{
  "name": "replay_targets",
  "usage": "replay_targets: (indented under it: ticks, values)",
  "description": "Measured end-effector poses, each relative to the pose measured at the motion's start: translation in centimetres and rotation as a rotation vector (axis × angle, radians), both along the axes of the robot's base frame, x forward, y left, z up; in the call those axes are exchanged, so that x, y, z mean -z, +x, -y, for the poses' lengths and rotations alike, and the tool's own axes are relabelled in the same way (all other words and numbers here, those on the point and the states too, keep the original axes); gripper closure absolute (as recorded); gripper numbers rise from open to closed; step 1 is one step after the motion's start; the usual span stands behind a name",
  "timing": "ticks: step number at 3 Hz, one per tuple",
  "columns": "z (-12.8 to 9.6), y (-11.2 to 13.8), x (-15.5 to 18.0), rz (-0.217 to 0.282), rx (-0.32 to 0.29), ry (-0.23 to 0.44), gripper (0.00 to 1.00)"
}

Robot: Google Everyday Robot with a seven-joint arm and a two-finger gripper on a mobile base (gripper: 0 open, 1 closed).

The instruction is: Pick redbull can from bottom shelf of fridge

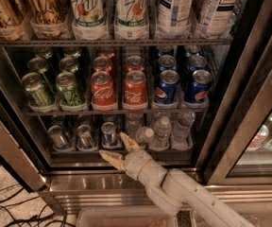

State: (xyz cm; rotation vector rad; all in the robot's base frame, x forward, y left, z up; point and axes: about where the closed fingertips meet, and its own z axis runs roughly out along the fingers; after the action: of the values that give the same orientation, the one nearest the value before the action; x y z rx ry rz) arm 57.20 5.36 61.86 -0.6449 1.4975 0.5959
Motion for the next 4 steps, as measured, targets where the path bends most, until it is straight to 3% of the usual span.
replay_targets:
  ticks: [2,3,4]
  values:
    - [-1.8,2.3,-0.5,0.024,-0.046,0.000,0.30]
    - [-1.8,2.3,-0.5,0.024,-0.047,0.000,0.38]
    - [-1.8,2.3,-0.5,0.024,-0.047,0.000,0.34]
